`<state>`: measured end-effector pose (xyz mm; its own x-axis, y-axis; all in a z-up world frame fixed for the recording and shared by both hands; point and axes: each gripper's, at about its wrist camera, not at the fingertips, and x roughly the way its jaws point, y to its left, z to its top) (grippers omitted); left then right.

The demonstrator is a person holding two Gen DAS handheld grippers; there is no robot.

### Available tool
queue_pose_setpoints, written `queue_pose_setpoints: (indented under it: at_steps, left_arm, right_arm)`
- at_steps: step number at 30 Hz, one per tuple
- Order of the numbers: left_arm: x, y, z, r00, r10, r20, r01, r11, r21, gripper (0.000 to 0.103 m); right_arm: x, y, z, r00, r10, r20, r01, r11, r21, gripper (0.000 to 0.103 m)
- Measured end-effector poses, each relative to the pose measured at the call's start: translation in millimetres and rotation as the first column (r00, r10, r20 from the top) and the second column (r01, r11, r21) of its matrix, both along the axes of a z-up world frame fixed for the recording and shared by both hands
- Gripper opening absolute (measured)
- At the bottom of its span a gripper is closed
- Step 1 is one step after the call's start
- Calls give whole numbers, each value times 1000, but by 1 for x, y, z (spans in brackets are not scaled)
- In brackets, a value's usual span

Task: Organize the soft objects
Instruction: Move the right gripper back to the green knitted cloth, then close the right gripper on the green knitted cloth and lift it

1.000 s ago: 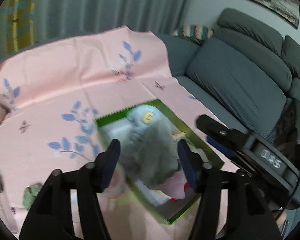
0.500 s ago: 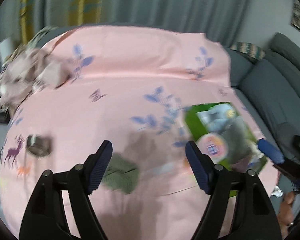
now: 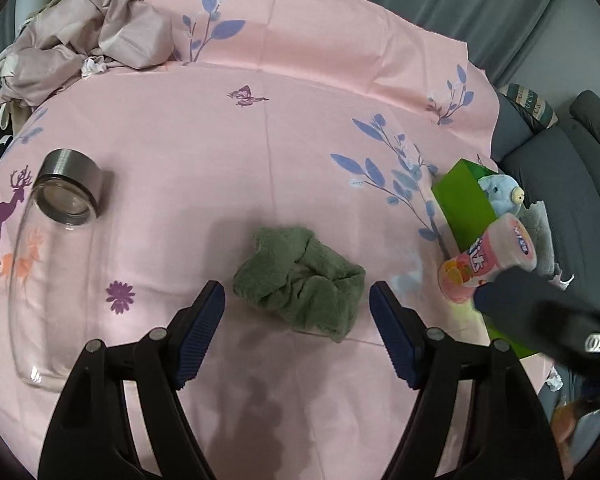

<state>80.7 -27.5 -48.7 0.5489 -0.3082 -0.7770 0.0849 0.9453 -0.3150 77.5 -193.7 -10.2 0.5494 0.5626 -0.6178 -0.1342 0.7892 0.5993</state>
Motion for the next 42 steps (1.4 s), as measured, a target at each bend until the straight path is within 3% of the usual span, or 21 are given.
queue_pose_setpoints:
  at_steps: [3, 12, 20, 26, 29, 32, 35, 42]
  left_arm:
    - [4, -4, -5, 1000, -8, 8, 7, 1000, 28, 74]
    - [13, -4, -28, 997, -5, -74, 5, 1000, 2, 70]
    - [16, -5, -49, 990, -3, -140, 2, 1000, -12, 55]
    - [13, -10, -50, 995, -9, -102, 12, 1000, 23, 46]
    - [12, -12, -51, 996, -10, -88, 14, 999, 43, 37]
    - [12, -14, -52, 996, -30, -86, 31, 999, 12, 25]
    - [12, -16, -53, 996, -35, -84, 36, 999, 7, 22]
    - [9, -21, -49, 997, -35, -69, 37, 999, 25, 13]
  right_arm:
    - [12, 7, -10, 1000, 18, -20, -18, 999, -29, 85]
    - [45, 24, -38, 991, 52, -123, -67, 990, -124, 84]
    - [64, 47, -68, 976, 120, -182, -153, 972, -179, 80]
    - [64, 51, -74, 977, 129, -170, -167, 958, -234, 76]
    - [63, 52, -76, 979, 137, -148, -172, 952, -255, 70]
    - [63, 52, -76, 982, 133, -133, -165, 950, -266, 60]
    - [63, 50, -77, 980, 148, -131, -176, 955, -239, 46]
    - [58, 54, -78, 978, 180, -101, -197, 963, -187, 30]
